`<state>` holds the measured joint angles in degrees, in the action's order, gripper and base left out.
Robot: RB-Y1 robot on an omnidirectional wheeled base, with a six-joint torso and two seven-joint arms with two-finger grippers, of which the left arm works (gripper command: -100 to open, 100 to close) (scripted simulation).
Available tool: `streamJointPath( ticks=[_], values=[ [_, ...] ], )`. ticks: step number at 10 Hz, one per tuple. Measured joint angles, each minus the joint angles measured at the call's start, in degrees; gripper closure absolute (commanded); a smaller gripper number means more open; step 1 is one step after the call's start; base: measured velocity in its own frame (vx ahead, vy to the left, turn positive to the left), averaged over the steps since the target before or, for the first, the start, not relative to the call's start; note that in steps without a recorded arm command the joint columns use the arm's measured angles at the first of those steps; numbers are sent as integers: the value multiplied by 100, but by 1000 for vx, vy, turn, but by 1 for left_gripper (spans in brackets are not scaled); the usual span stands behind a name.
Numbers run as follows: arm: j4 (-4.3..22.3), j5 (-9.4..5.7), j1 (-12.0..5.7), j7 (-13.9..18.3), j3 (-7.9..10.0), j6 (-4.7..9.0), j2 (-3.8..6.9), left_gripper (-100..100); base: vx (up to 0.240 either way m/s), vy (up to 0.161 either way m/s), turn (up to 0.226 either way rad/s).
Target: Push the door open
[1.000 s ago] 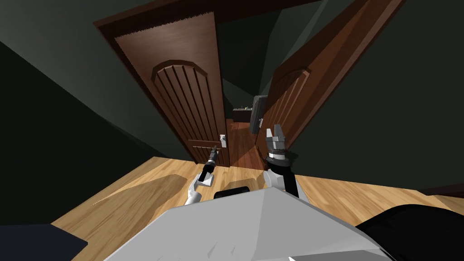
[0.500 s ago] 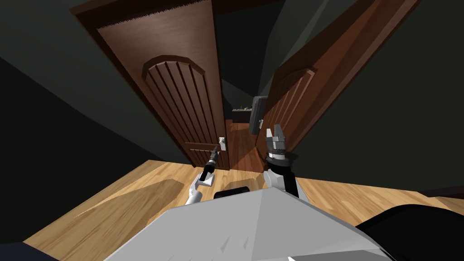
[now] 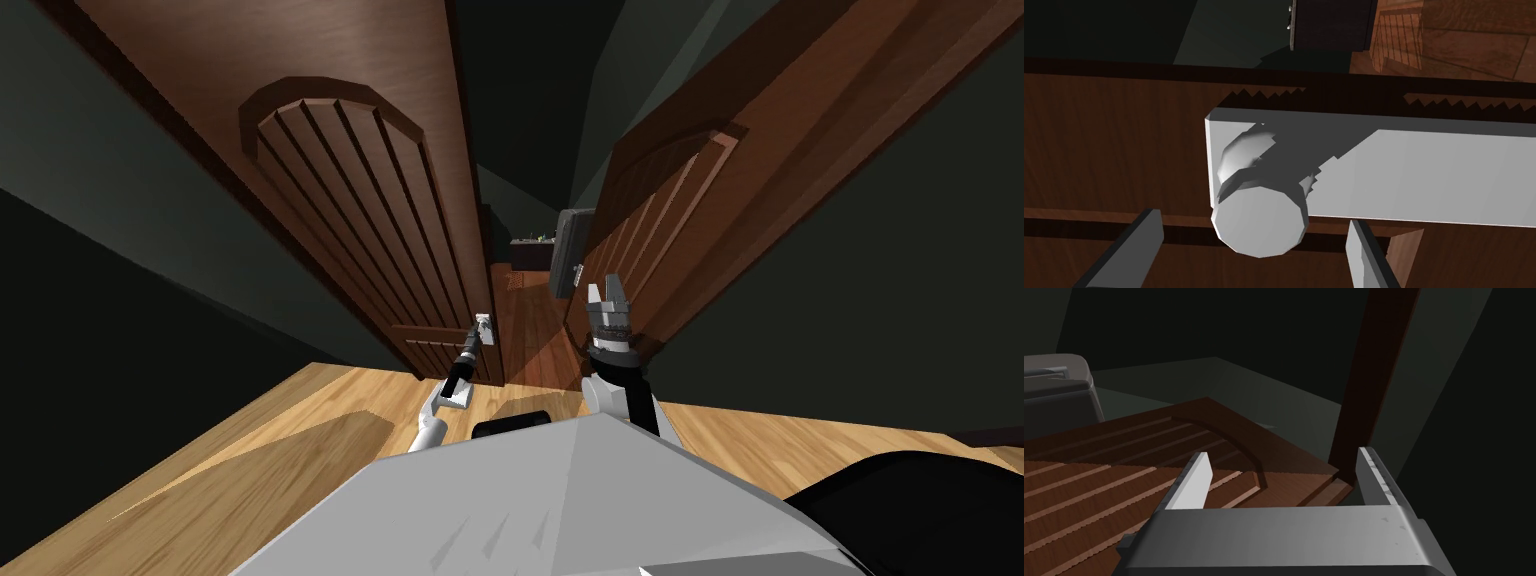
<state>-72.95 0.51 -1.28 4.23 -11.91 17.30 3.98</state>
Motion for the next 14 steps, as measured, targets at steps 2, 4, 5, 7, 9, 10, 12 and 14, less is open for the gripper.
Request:
streamJointPath(
  ticks=[2,4,5,7,9,10,12,14],
  values=[
    [40,-2,-26,-5,21,12,-23,100,37,-4,1],
    [28,-3,-44,-5,28,13,-20,100,-18,4,-11],
    [27,-2,-51,-7,30,9,-19,100,0,0,0],
    [28,-2,-52,-7,29,7,-20,100,0,0,0],
    [77,-8,-51,-9,51,8,-14,100,110,-54,37],
    [106,-13,-30,-10,69,-5,-1,100,153,-81,47],
    [1,-9,62,-42,115,-69,1,100,147,-82,28],
    [50,-19,-18,-71,221,-76,-4,100,178,-101,45]
  ],
)
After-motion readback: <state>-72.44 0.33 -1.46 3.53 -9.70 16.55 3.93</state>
